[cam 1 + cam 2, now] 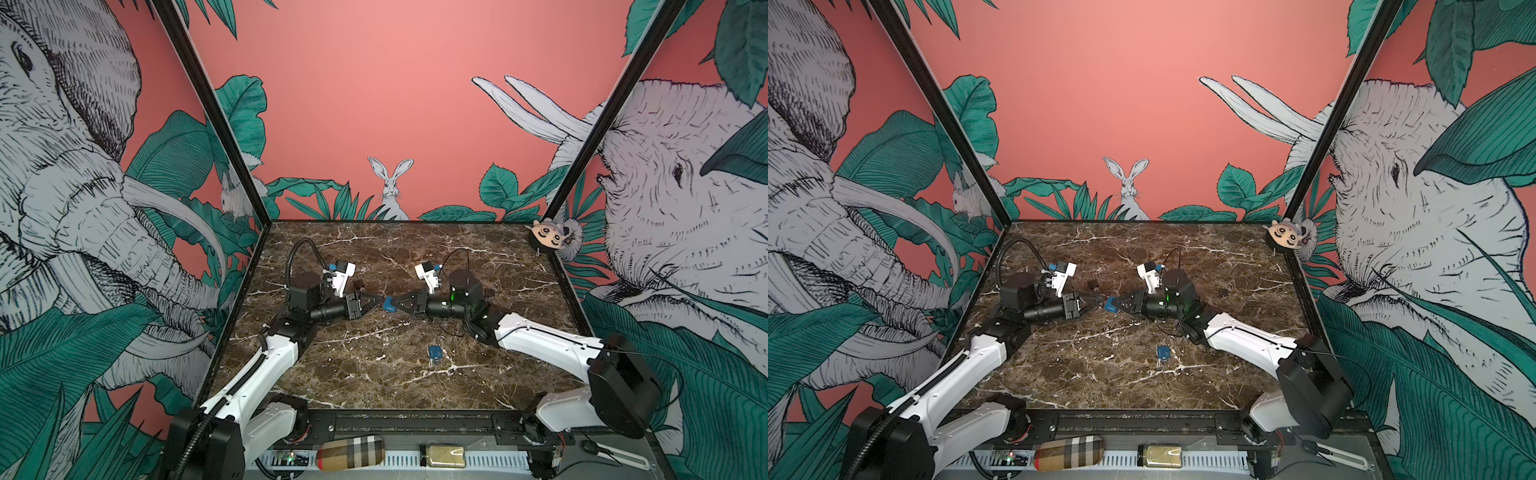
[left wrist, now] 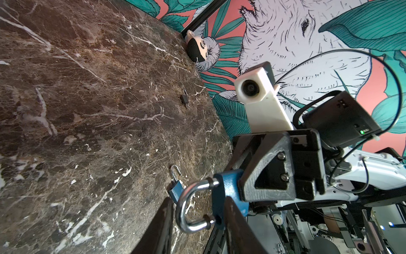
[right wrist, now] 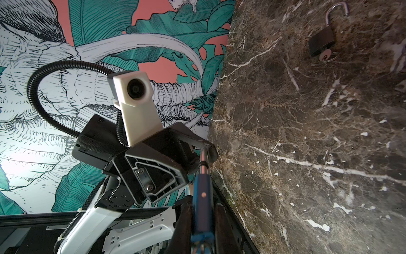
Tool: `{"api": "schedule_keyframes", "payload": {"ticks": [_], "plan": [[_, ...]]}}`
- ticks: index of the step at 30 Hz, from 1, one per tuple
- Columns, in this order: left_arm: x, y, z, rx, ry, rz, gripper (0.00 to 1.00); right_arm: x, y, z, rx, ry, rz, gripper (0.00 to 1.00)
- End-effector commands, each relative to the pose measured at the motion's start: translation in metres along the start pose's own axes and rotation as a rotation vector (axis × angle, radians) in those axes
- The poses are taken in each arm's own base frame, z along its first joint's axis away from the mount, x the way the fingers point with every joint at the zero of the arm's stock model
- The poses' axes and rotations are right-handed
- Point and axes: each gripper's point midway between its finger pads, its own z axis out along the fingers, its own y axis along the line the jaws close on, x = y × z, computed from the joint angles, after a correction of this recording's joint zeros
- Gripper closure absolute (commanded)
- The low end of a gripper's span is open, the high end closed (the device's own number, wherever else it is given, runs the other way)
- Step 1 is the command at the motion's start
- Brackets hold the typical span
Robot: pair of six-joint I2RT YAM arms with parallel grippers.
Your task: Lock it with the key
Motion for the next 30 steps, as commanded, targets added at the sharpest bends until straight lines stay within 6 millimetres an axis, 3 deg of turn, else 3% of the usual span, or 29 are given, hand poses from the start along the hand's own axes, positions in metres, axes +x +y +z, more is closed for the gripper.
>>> {"api": "schedule_keyframes", "payload": {"ticks": [1,30], "plan": [[-0.0006,-0.0032,0.0001,0.025,-0.001,0.015,0.63,-0.0044,0.03,-0.0052,-0.091,-0.021,-0.068,1.0],[-0.0009,-0.0005,0.0006,0.009,0.005,0.005,0.84,-0.0004,0.0282,0.0001,-0.083,0.004,-0.073,1.0]]}}
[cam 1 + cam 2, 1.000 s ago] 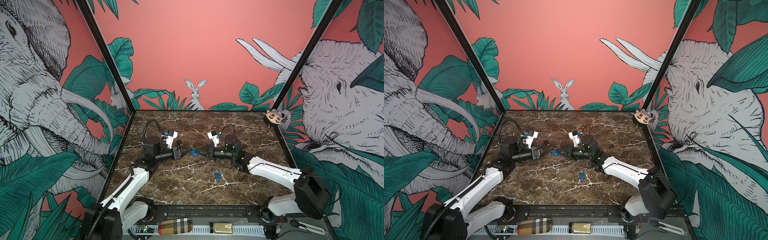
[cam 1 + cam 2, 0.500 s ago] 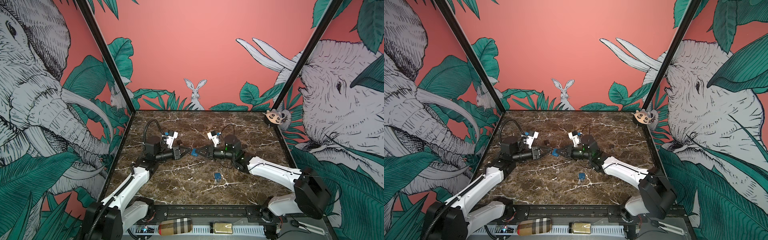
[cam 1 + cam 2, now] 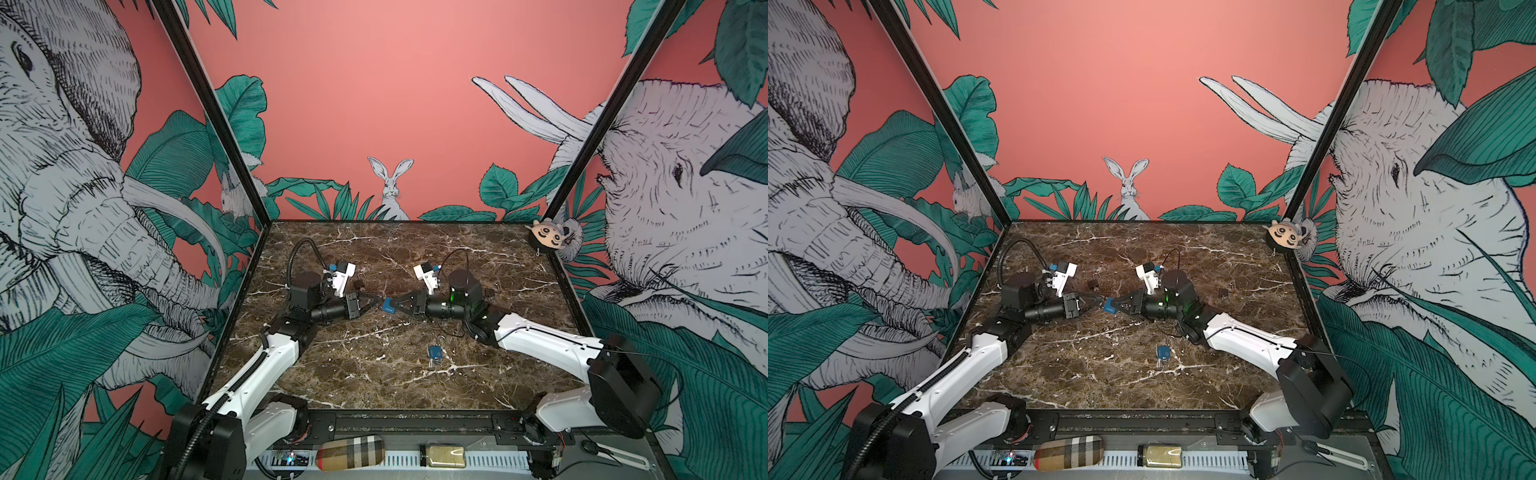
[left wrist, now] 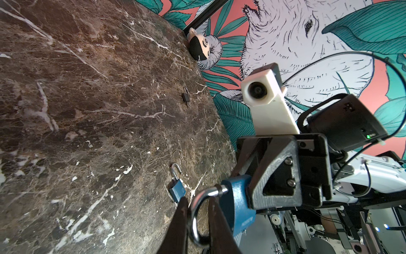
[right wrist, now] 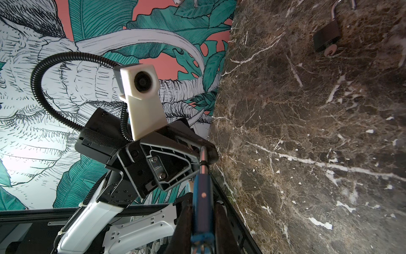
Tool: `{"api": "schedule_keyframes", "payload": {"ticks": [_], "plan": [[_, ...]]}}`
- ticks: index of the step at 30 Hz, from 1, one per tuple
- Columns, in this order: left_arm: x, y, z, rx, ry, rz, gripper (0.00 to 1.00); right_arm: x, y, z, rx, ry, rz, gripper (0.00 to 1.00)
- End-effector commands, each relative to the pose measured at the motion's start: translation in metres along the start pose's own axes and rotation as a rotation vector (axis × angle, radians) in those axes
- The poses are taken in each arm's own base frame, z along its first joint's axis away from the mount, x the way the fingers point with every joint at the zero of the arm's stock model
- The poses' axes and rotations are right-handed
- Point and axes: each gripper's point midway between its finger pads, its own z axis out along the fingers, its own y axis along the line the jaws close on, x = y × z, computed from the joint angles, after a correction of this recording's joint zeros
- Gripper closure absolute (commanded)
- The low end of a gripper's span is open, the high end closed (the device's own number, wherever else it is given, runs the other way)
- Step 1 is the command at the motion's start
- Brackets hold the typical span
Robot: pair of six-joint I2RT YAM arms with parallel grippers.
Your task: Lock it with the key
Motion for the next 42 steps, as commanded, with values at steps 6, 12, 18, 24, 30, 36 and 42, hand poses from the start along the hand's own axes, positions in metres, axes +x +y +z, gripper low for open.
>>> {"api": "schedule_keyframes", "payload": {"ticks": [6,12,18,24,30,36,42], "plan": [[0.0,0.0,0.0,0.002,0.002,0.011,0.91,-0.004,0.025,0.0,-0.07,-0.007,-0.071,1.0],[0.0,0.0,0.0,0.009,0.005,0.009,0.94,-0.004,0.027,0.002,-0.074,-0.005,-0.071,1.0],[0.0,-0.003,0.001,0.027,0.008,-0.002,1.0,-0.004,0.027,0.007,-0.072,0.002,-0.074,1.0],[0.002,-0.008,0.0,0.044,0.016,-0.02,1.0,-0.007,0.024,0.009,-0.06,-0.016,-0.082,1.0],[0.009,-0.013,-0.003,0.053,0.019,-0.025,1.0,-0.018,0.033,0.014,-0.086,-0.046,-0.098,1.0],[0.017,-0.011,0.0,0.057,0.027,-0.033,1.0,-0.025,0.037,0.021,-0.116,-0.058,-0.091,1.0],[0.018,-0.014,0.002,0.066,0.035,-0.026,1.0,-0.028,0.044,0.024,-0.134,-0.066,-0.101,1.0]]}}
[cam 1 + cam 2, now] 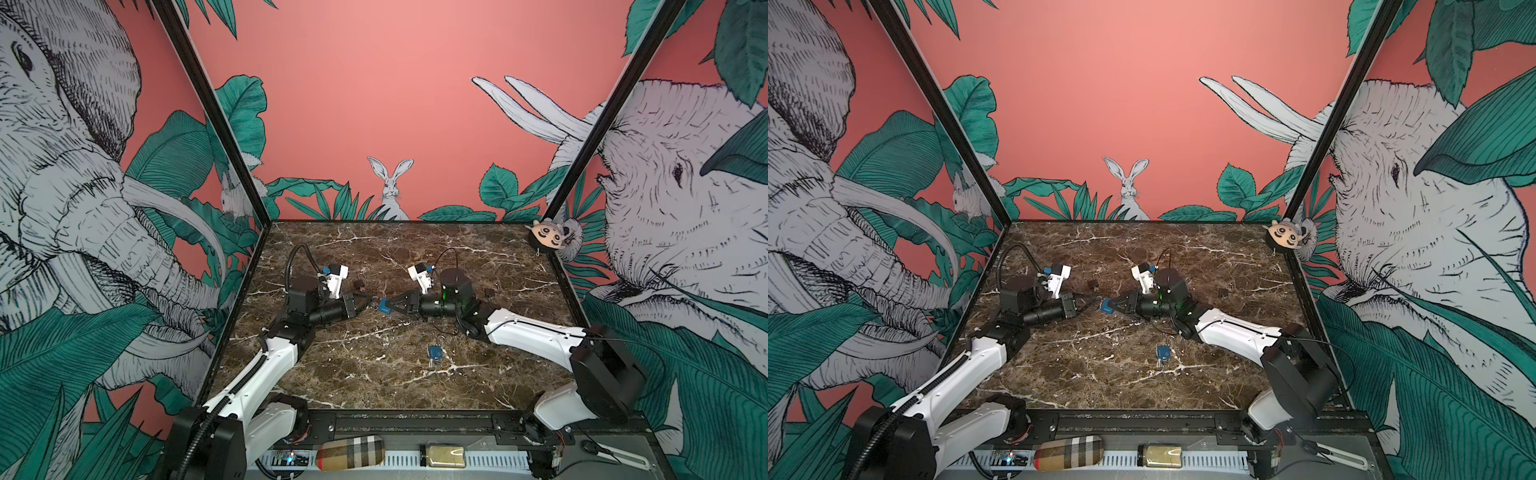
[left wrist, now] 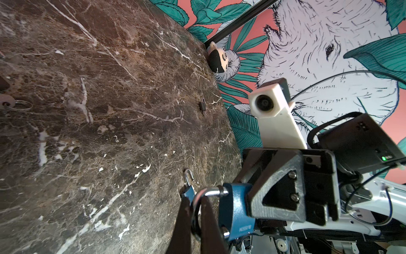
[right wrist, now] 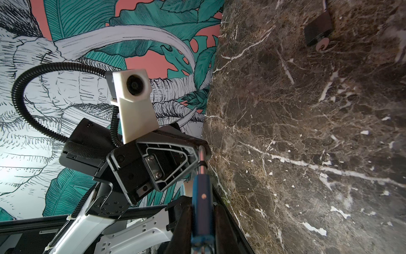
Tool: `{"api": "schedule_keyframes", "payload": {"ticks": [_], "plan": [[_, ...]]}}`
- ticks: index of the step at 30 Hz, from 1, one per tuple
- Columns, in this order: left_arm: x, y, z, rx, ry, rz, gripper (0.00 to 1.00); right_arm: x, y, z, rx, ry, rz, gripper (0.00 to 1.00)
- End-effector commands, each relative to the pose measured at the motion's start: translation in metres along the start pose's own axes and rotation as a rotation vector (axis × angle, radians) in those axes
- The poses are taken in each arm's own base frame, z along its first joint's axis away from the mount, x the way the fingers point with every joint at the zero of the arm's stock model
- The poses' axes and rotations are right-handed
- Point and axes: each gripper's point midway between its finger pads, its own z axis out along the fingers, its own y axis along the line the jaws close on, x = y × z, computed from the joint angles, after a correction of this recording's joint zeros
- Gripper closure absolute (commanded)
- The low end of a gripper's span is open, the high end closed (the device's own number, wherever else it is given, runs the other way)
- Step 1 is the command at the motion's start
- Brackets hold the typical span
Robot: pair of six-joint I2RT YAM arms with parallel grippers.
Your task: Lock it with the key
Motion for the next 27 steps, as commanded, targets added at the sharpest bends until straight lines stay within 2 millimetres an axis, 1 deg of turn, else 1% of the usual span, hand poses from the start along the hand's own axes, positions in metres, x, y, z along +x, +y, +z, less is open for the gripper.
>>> {"api": "schedule_keyframes", "payload": {"ticks": [1,8,9,10,12,14,15,18,24,27], "plan": [[0.022,-0.036,0.002,0.152,0.101,0.051,1.0,-0.022,0.063,0.003,-0.171,-0.085,-0.13,1.0],[0.024,-0.04,0.002,0.166,0.105,0.049,1.0,-0.031,0.069,0.006,-0.199,-0.123,-0.137,1.0],[0.024,-0.041,0.002,0.17,0.104,0.049,1.0,-0.032,0.067,0.008,-0.2,-0.12,-0.126,1.0],[0.023,-0.042,0.001,0.172,0.102,0.052,1.0,-0.034,0.072,0.008,-0.224,-0.129,-0.134,1.0],[0.024,-0.042,0.001,0.174,0.103,0.05,1.0,-0.036,0.073,0.012,-0.24,-0.131,-0.127,1.0],[0.024,-0.045,0.001,0.179,0.103,0.051,1.0,-0.036,0.079,0.014,-0.26,-0.13,-0.13,1.0],[0.025,-0.045,0.0,0.18,0.103,0.049,1.0,-0.034,0.07,0.023,-0.242,-0.113,-0.12,1.0],[0.024,-0.048,-0.001,0.188,0.099,0.05,1.0,-0.03,0.069,0.03,-0.224,-0.098,-0.133,1.0],[0.025,-0.057,-0.005,0.21,0.095,0.057,1.0,-0.03,0.065,0.034,-0.22,-0.096,-0.132,1.0],[0.026,-0.057,-0.006,0.202,0.097,0.062,1.0,-0.03,0.064,0.035,-0.221,-0.094,-0.133,1.0]]}}
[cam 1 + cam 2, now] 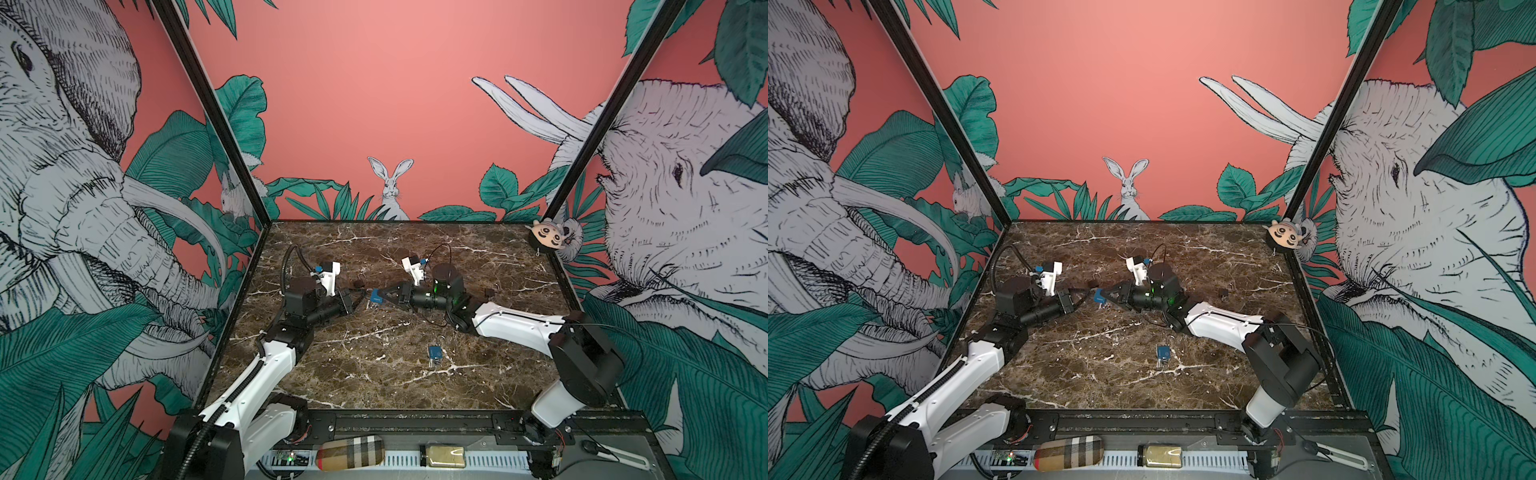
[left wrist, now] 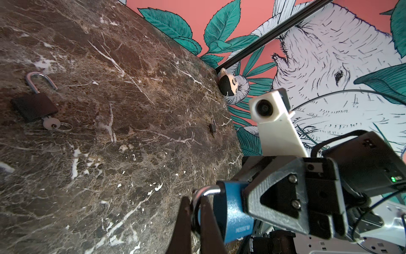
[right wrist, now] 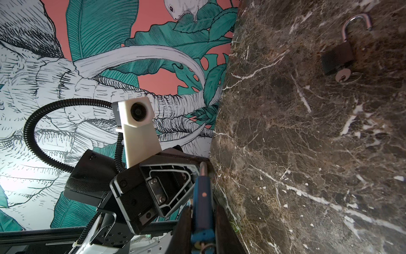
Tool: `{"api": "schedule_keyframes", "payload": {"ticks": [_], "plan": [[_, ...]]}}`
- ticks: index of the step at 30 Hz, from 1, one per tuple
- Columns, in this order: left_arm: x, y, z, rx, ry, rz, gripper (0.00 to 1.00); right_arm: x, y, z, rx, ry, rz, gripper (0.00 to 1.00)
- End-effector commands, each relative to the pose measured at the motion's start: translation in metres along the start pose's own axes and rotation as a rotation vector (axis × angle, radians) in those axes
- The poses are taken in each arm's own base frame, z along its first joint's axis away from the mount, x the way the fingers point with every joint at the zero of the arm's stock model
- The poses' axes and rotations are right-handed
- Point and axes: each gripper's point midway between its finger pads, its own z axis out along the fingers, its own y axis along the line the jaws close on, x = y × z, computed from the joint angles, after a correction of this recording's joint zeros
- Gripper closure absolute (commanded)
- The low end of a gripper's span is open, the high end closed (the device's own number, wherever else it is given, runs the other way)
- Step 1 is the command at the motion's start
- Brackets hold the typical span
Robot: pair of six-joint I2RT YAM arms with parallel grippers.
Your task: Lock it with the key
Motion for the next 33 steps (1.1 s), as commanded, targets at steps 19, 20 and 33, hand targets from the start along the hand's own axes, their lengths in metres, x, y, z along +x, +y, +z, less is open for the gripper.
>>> {"api": "schedule_keyframes", "payload": {"ticks": [19,20,33], "plan": [[0.017,-0.059,-0.01,0.182,0.123,0.056,0.68,0.004,0.041,0.003,-0.127,-0.032,-0.125,1.0],[0.015,-0.059,-0.01,0.18,0.113,0.056,0.68,0.004,0.041,0.003,-0.129,-0.034,-0.124,1.0],[0.004,-0.058,-0.009,0.222,0.032,-0.002,0.65,0.005,0.053,-0.009,-0.186,-0.058,-0.114,1.0]]}}
